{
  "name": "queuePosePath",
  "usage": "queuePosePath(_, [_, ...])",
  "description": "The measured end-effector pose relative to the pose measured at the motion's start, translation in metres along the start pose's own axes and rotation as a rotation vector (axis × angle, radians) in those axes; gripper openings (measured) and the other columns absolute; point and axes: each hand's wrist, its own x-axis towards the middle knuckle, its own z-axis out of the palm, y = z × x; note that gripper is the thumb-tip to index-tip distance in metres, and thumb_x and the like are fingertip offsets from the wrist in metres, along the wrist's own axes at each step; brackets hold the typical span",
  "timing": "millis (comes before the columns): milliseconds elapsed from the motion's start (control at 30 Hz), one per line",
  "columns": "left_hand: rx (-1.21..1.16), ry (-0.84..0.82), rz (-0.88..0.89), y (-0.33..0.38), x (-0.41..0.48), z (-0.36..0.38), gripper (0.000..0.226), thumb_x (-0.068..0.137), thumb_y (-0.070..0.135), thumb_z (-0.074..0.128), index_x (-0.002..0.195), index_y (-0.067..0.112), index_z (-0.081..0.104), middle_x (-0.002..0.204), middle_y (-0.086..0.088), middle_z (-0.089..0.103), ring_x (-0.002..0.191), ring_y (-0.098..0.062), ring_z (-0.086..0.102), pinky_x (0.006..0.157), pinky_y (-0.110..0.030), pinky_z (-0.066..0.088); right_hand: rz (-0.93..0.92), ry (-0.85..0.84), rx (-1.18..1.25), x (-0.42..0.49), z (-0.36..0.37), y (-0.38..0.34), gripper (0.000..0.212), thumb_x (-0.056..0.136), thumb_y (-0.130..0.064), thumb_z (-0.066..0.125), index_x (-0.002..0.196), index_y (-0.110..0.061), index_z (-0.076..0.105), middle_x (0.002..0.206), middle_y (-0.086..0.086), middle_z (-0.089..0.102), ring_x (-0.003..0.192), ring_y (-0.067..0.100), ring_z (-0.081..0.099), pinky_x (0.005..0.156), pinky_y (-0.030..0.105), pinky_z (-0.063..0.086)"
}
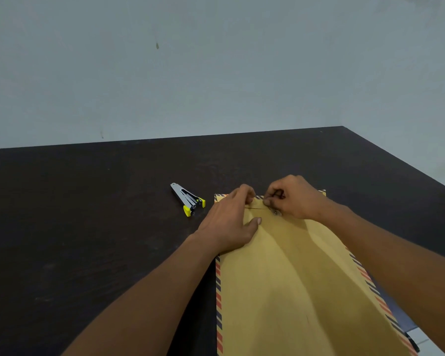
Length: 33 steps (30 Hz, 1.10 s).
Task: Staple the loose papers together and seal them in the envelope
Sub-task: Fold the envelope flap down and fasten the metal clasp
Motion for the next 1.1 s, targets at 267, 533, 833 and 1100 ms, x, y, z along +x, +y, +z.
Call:
queuePosePath(267, [0.021, 0.012, 0.002, 0.002, -0.002, 0.001, 0.039, 0.088, 0.04, 0.066, 0.116, 0.032, 0.04, 0.121, 0.011, 0.055, 0.109, -0.011, 0.057, 0.091, -0.033, 0.048, 0.06, -0.09, 0.057, 0.013, -0.006, -0.001, 0.002, 0.086, -0.024, 0.076, 0.087, -0.025, 0.077, 0.084, -0.011, 0.072, 0.08, 0.003, 0.066, 0.066, 0.011, 0.046])
queuePosePath(533, [0.024, -0.011, -0.014, 0.003, -0.001, 0.0, 0.041, 0.089, 0.041, 0.066, 0.121, 0.03, 0.042, 0.125, 0.009, 0.055, 0.111, -0.01, 0.055, 0.096, -0.036, 0.05, 0.134, -0.068, 0.069, 0.018, -0.011, 0.002, 0.009, 0.084, -0.022, 0.077, 0.076, -0.024, 0.073, 0.077, -0.011, 0.069, 0.075, 0.002, 0.064, 0.063, 0.012, 0.043])
queuePosePath(833, [0.017, -0.028, -0.031, 0.004, -0.001, -0.001, 0.044, 0.09, 0.04, 0.066, 0.127, 0.029, 0.045, 0.129, 0.009, 0.053, 0.114, -0.01, 0.055, 0.1, -0.036, 0.05, 0.124, -0.068, -0.118, -0.001, -0.016, 0.016, 0.009, 0.09, -0.025, 0.071, 0.083, -0.02, 0.073, 0.083, -0.01, 0.069, 0.08, 0.01, 0.066, 0.079, 0.032, 0.057])
queuePosePath(1100, [0.034, -0.013, -0.006, 0.003, -0.001, 0.001, 0.04, 0.09, 0.04, 0.065, 0.125, 0.026, 0.052, 0.126, 0.009, 0.054, 0.113, -0.009, 0.056, 0.098, -0.036, 0.05, -0.071, -0.164, -0.39, -0.03, -0.011, -0.001, 0.017, 0.099, -0.026, 0.05, 0.094, -0.02, 0.065, 0.097, -0.001, 0.061, 0.092, 0.019, 0.058, 0.084, 0.04, 0.05])
